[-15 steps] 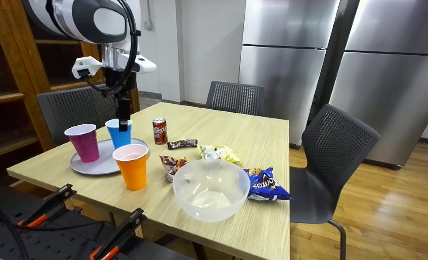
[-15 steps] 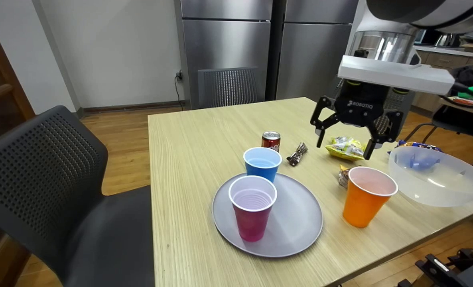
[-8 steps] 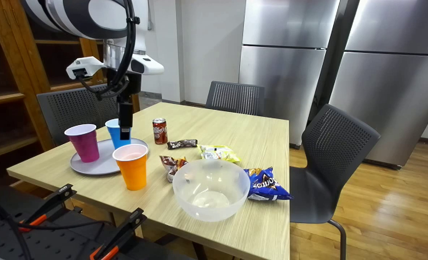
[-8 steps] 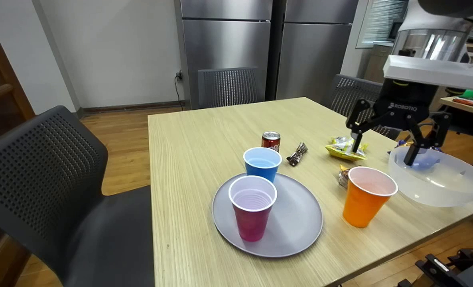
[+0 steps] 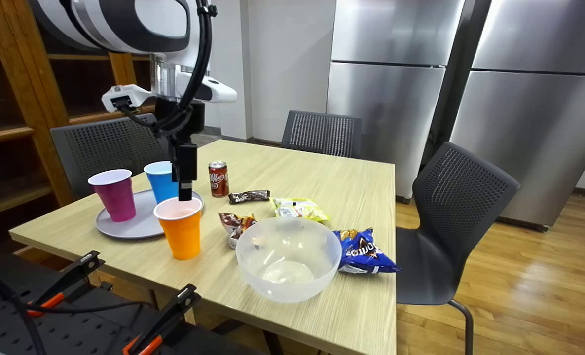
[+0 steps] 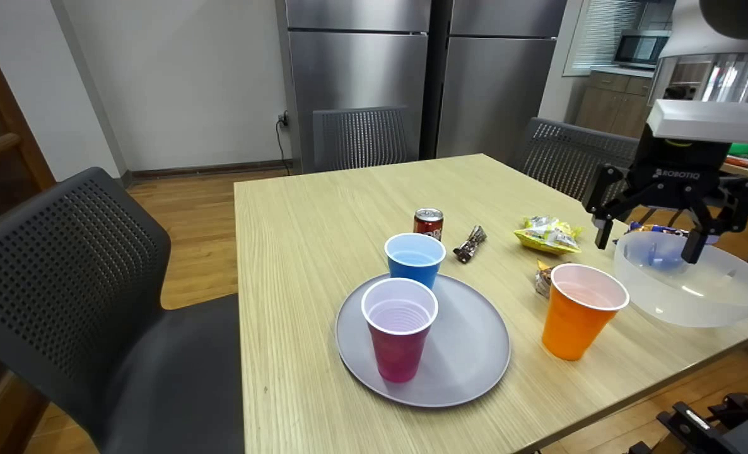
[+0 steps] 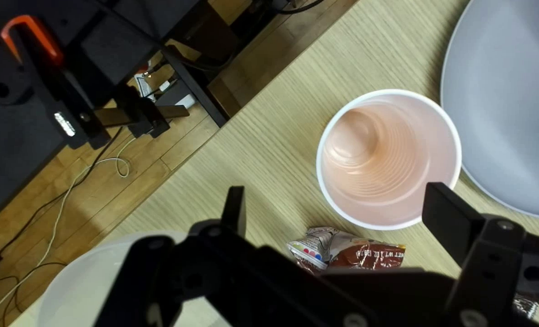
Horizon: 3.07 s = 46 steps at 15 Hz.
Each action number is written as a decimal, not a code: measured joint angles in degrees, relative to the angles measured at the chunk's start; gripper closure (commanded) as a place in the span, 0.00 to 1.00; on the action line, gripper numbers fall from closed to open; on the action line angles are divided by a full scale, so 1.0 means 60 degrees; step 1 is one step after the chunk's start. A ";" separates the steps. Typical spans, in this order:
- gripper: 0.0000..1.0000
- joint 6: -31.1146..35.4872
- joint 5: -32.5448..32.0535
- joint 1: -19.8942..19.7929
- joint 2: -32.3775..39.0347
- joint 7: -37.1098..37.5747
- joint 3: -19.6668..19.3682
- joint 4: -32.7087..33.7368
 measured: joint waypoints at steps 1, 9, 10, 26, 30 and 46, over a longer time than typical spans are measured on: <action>0.00 -0.0065 -0.0119 -0.0016 0.0019 0.0000 0.0000 0.0000; 0.00 -0.0411 -0.0432 -0.0011 0.0701 0.0000 0.0018 -0.0008; 0.00 -0.0408 -0.0434 -0.0004 0.0833 0.0000 0.0018 -0.0004; 0.58 0.0966 -0.0091 0.0225 0.2246 0.0173 0.0018 0.0465; 0.89 0.1104 0.0160 0.0327 0.2458 0.0173 0.0010 0.0635; 0.99 0.1130 0.0172 0.0528 0.1989 0.0172 0.0007 0.0632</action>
